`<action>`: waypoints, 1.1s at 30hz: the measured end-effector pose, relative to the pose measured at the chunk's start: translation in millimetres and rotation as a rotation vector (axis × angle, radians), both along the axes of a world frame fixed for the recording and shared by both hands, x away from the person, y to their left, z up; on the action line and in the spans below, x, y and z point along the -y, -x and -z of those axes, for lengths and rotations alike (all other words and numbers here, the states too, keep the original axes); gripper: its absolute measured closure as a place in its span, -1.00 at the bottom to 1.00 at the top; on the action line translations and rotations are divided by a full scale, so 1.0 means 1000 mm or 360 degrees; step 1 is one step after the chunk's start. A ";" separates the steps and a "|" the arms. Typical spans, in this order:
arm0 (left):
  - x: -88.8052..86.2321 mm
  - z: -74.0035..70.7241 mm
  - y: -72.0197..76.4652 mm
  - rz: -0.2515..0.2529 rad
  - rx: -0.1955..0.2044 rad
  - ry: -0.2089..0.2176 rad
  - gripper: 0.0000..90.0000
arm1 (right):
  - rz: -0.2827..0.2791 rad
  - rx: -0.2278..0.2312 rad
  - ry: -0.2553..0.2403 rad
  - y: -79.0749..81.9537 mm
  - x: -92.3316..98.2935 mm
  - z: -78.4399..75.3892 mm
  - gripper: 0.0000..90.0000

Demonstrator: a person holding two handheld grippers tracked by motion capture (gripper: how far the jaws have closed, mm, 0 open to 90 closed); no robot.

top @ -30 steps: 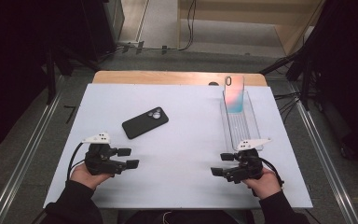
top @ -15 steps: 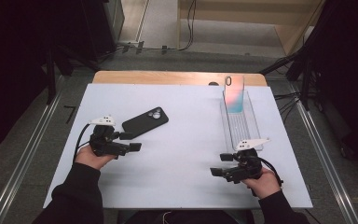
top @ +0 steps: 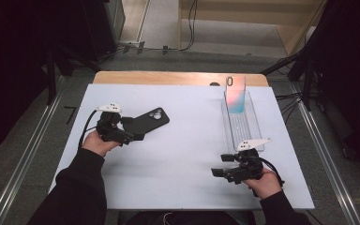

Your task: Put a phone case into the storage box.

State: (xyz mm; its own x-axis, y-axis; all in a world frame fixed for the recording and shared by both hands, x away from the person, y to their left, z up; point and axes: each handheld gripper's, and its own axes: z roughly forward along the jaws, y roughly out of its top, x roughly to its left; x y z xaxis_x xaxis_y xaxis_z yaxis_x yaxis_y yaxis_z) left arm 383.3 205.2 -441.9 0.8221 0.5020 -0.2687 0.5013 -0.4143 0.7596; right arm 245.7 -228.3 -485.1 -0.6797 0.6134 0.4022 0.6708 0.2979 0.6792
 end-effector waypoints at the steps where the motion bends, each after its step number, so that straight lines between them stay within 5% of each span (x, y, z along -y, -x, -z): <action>1: 0.000 0.000 -0.004 0.0006 0.0023 0.0004 -1.00 | 0.0000 0.0000 -0.0001 0.000 0.000 0.000 -0.61; 8: 0.009 0.004 -0.027 0.0003 0.0026 -0.0070 -1.00 | 0.0004 0.0001 -0.0005 0.000 0.000 0.000 -0.61; 15: 0.014 0.017 -0.047 0.0044 0.0028 -0.0053 -1.00 | 0.0003 -0.0001 -0.0006 0.000 0.000 -0.001 -0.61; 33: 0.021 0.016 -0.084 0.0099 0.0080 -0.0072 -1.00 | -0.0005 -0.0005 -0.0027 -0.001 0.000 0.000 -0.61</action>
State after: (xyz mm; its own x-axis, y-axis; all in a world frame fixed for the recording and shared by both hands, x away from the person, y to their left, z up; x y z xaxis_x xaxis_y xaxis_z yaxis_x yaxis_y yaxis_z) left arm 467.0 184.5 -458.4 0.8639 0.4602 -0.2045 0.4351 -0.4778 0.7631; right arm 246.8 -228.2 -484.7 -0.6804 0.6044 0.4145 0.6719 0.2885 0.6822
